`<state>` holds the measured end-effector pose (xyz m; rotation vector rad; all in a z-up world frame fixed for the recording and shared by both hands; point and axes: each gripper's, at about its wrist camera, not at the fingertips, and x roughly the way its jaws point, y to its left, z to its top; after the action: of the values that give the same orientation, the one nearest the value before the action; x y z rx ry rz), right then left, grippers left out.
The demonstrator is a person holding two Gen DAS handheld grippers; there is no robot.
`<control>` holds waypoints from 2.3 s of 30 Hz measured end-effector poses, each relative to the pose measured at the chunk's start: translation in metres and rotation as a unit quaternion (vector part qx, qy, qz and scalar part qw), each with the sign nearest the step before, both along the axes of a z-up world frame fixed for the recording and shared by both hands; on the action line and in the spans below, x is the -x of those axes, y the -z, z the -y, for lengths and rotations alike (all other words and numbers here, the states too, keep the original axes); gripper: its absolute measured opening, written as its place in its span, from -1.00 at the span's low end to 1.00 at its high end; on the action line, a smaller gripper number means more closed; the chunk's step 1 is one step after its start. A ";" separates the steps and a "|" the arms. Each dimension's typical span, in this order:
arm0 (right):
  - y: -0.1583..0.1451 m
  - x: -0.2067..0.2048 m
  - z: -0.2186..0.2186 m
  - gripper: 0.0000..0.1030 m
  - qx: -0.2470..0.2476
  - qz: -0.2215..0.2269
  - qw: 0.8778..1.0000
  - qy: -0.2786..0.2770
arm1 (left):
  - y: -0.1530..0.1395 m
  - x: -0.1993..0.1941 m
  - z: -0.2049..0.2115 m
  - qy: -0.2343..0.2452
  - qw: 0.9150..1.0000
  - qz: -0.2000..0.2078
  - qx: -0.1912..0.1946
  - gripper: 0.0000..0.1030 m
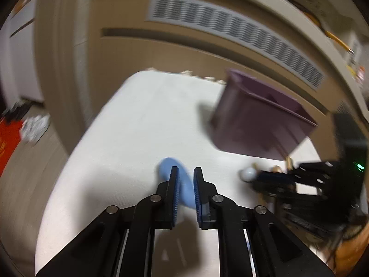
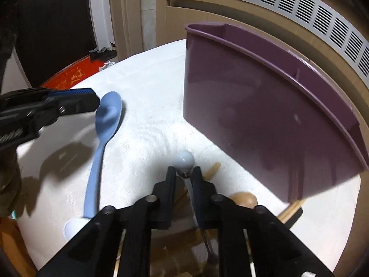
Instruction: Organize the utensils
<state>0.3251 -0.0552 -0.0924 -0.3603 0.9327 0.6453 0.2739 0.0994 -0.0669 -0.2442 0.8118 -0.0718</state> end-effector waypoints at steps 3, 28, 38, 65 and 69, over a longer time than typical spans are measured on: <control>-0.007 0.003 0.008 -0.76 -0.013 0.002 1.000 0.009 | 0.005 -0.004 -0.011 -0.039 0.999 -0.036 0.010 0.19; -0.012 -0.001 0.000 -0.36 -0.024 0.002 0.999 -0.030 | 0.009 0.010 0.032 0.024 0.998 0.002 -0.055 -0.77; -0.008 0.003 -0.015 -0.61 0.003 -0.003 0.999 -0.031 | -0.010 0.027 0.027 0.049 0.998 0.033 -0.011 -0.77; -0.049 0.062 0.064 -0.61 -0.078 0.035 0.996 0.038 | 0.030 0.019 0.048 -0.014 0.994 -0.071 -0.085 -0.36; -0.057 0.071 0.071 -0.61 -0.085 0.042 0.995 0.045 | 0.022 0.038 0.060 0.026 0.996 -0.046 -0.078 -0.39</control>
<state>0.2540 -0.1266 -0.0356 -0.1912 0.8037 0.6179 0.2357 0.0390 -0.0887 -0.0801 0.9105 -0.0459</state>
